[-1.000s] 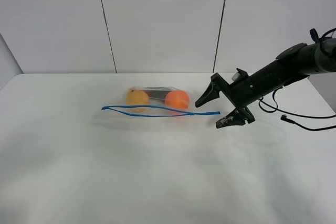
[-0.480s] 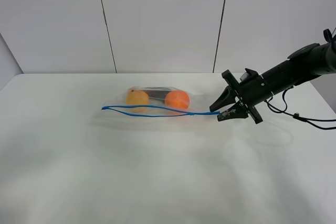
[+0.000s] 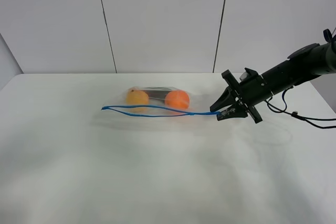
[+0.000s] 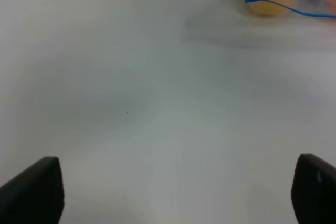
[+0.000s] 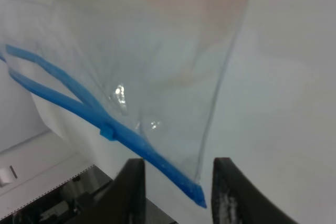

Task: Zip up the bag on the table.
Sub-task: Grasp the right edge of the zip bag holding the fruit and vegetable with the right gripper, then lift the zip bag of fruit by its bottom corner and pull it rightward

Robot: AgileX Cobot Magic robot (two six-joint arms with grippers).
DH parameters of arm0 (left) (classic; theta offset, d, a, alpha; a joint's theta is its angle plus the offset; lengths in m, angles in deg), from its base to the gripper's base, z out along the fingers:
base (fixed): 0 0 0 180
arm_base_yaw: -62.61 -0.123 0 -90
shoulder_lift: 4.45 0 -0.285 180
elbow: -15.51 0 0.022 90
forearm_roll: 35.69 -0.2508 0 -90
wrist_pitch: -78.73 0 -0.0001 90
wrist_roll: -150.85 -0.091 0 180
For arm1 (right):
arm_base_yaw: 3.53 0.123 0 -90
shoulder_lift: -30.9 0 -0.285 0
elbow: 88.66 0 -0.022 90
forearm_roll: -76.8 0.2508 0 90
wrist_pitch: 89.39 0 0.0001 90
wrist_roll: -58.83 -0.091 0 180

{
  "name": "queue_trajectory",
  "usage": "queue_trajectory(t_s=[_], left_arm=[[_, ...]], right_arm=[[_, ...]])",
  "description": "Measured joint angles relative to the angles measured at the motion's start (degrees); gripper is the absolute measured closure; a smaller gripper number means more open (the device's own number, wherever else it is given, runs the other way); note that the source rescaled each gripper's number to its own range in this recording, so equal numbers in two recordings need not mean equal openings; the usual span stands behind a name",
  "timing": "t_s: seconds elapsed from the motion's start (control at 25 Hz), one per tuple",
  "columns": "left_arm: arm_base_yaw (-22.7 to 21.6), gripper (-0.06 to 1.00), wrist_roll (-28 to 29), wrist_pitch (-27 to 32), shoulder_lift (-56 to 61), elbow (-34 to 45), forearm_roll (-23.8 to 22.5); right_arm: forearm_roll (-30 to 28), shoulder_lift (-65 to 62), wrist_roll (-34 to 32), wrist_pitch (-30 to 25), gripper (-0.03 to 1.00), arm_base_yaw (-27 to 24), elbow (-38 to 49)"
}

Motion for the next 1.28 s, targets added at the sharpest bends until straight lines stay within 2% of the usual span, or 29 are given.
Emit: queue_trajectory(t_s=[0.16, 0.28, 1.0, 1.28], left_arm=[[0.00, -0.06, 0.00, 0.00, 0.00, 0.00, 0.00], [0.00, -0.06, 0.00, 0.00, 0.00, 0.00, 0.00], [0.00, -0.06, 0.00, 0.00, 0.00, 0.00, 0.00], [0.00, -0.06, 0.00, 0.00, 0.00, 0.00, 0.00]], right_arm=[[0.00, 0.00, 0.02, 0.53, 0.74, 0.00, 0.00], [0.00, 0.00, 0.02, 1.15, 0.78, 0.00, 0.00], [1.01, 0.00, 0.63, 2.09, 0.80, 0.00, 0.00], [1.07, 0.00, 1.07, 2.91, 0.66, 0.00, 0.00]])
